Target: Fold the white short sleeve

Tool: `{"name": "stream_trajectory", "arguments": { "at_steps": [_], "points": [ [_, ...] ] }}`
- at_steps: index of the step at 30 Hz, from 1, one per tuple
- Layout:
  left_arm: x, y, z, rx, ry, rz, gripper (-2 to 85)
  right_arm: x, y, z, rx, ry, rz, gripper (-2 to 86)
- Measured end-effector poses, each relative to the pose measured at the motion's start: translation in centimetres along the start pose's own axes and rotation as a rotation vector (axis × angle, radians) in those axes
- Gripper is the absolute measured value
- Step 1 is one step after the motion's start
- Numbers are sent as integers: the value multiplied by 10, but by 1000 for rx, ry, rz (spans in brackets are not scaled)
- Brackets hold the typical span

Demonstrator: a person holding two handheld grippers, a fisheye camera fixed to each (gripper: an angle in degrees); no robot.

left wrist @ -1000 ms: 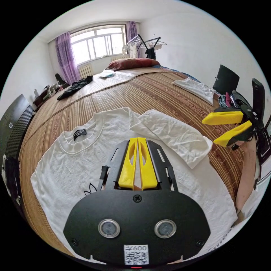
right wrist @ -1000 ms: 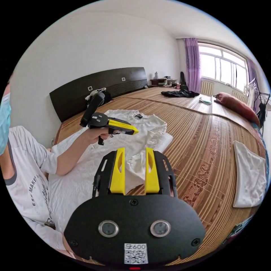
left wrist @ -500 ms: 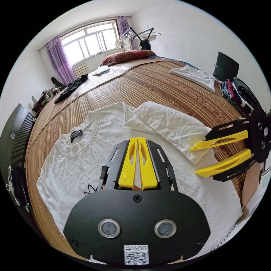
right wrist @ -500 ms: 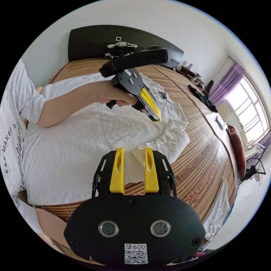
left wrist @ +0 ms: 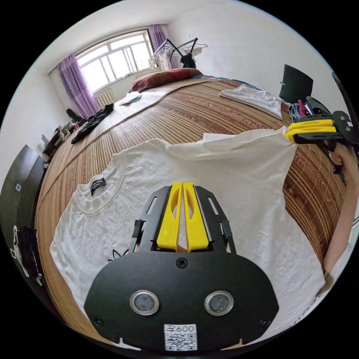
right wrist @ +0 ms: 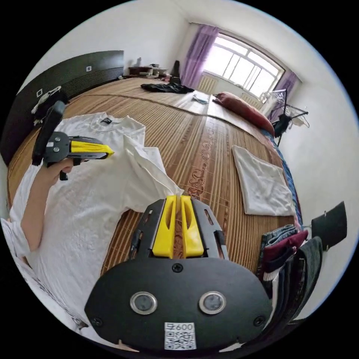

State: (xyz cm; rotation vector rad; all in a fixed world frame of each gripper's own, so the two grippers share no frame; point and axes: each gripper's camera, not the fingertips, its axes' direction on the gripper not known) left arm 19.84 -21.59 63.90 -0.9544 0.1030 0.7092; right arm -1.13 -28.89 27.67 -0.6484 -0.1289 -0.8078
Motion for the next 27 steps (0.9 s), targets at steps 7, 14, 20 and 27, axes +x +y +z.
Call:
{"name": "stream_trajectory", "arguments": {
  "at_steps": [7, 14, 20, 27],
  "points": [
    [42, -12, 18, -23, -114, 108, 4, 20, 4, -8, -34, 138, 159, -6],
    [22, -17, 24, 16, 5, 35, 4, -21, -9, -43, 246, -73, 0, -8],
    [10, -20, 31, 21, 70, 4, 7, -88, -61, 55, -90, -31, -118, -9],
    [43, -28, 40, 0, -75, 102, 8, -18, -56, 30, -46, -201, 120, -9]
  ]
}}
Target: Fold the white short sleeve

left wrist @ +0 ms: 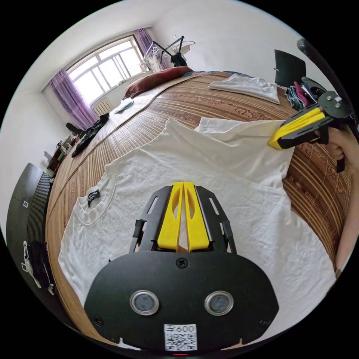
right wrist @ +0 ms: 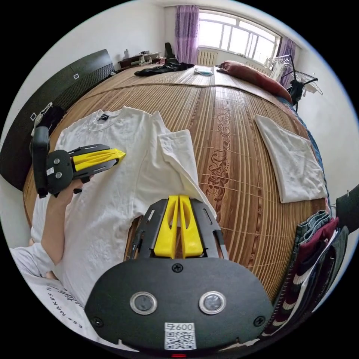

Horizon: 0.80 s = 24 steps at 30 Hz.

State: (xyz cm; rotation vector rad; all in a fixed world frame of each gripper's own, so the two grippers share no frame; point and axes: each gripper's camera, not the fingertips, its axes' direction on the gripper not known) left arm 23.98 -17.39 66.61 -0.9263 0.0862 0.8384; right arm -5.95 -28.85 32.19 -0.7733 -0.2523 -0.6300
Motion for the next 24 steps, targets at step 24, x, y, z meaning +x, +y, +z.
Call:
{"name": "stream_trajectory", "arguments": {
  "at_steps": [24],
  "points": [
    [7, -9, 17, 4, -45, 44, 6, -153, -79, 104, 55, 836, -41, -8]
  ]
}}
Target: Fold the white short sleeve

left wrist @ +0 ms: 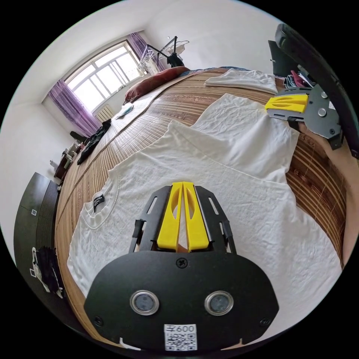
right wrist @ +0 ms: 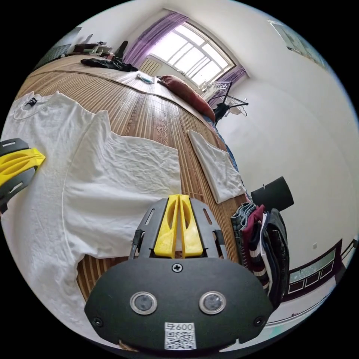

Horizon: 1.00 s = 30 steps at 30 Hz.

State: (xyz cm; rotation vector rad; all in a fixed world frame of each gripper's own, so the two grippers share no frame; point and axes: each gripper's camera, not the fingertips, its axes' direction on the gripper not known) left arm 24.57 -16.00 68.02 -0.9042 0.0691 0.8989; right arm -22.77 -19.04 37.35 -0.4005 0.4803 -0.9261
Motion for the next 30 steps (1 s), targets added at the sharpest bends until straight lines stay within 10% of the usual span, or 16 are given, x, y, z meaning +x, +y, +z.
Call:
{"name": "stream_trajectory", "arguments": {
  "at_steps": [14, 23, 30],
  "points": [
    [-21, 10, 6, 4, 13, -8, 7, 39, -13, 8, -77, -213, -20, -8],
    [-71, 3, -40, 272, 59, -195, 8, 98, 8, 55, -46, -14, 156, -8],
    [-85, -114, 92, -77, 218, -77, 7, 209, 60, 95, 277, -1076, 501, -8]
  ]
}}
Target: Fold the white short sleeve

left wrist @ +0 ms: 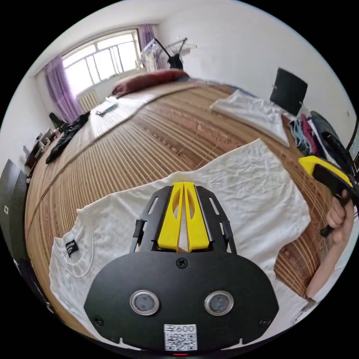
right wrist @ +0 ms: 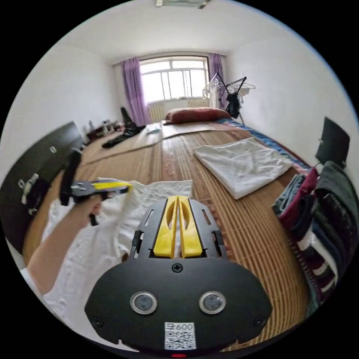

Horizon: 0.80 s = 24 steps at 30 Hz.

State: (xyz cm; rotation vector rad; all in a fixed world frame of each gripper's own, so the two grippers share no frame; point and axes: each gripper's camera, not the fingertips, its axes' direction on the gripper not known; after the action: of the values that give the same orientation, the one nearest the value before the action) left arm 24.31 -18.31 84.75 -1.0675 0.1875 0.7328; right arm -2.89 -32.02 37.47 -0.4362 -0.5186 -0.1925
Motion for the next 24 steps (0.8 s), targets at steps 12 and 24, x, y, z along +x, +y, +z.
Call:
{"name": "stream_trajectory", "arguments": {
  "at_steps": [12, 24],
  "points": [
    [-16, 132, -118, 210, -449, 87, 11, 85, 4, -2, -170, 198, -67, -8],
    [-429, 555, -238, -51, 5, -1054, 77, 225, 28, -76, 193, -572, 139, 30]
  ]
}}
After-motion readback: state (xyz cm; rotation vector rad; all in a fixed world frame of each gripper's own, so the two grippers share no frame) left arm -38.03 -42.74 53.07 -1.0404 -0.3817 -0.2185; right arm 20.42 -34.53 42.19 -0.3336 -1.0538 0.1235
